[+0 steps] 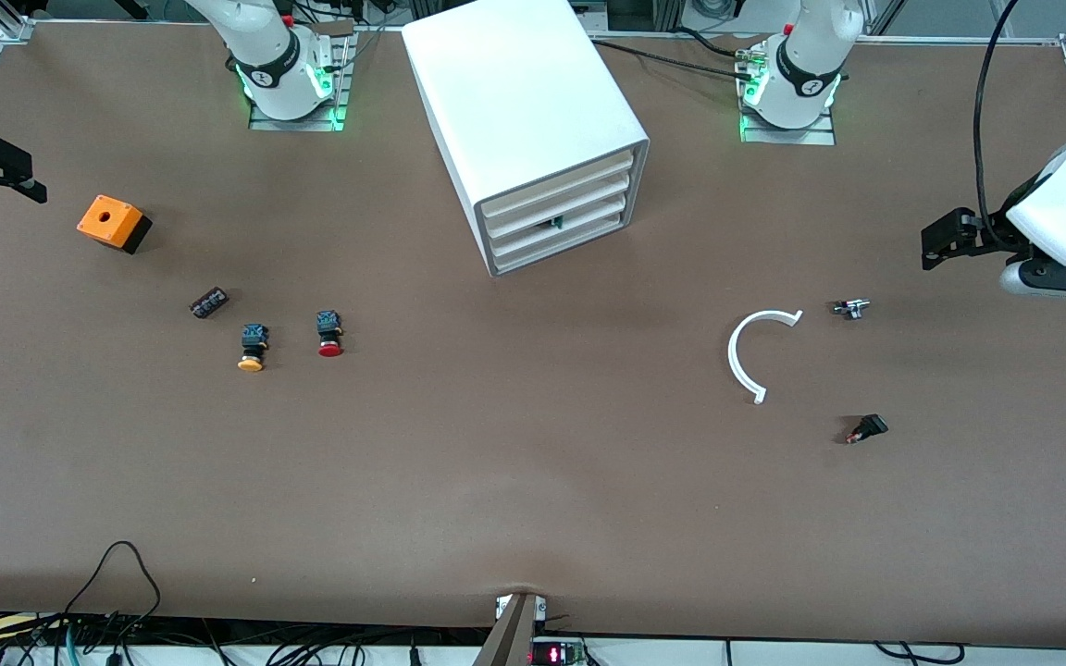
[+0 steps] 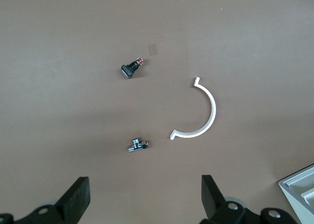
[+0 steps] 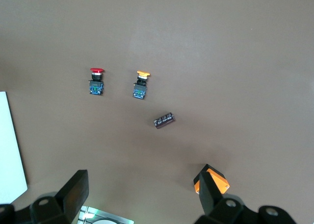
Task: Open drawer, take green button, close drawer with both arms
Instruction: 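Move the left gripper toward the handle of the white cabinet drawer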
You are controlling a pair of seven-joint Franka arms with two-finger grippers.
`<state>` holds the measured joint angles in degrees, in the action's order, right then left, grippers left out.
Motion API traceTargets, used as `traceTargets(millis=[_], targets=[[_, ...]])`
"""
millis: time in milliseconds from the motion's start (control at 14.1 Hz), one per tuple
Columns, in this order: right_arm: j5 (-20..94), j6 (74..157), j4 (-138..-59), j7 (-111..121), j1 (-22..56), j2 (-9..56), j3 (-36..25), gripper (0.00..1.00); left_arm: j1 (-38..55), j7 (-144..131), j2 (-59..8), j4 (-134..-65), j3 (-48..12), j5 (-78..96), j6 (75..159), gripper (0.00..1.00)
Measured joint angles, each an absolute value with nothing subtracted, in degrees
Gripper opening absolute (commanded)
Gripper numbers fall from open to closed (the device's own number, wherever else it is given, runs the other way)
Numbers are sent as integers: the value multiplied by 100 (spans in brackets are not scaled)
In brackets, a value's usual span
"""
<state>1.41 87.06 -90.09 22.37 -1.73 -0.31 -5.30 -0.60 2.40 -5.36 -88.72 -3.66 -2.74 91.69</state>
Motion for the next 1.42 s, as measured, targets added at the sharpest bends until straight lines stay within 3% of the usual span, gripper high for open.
traceTargets(millis=[992, 1417], targets=[[142, 8744, -9009, 2237, -175, -30, -542, 100, -84, 240, -1389, -8412, -308, -273, 9296, 100], [142, 8876, -9009, 2231, -170, -20, -526, 100, -56, 243, -2027, -8400, -382, 1283, 9298, 100]])
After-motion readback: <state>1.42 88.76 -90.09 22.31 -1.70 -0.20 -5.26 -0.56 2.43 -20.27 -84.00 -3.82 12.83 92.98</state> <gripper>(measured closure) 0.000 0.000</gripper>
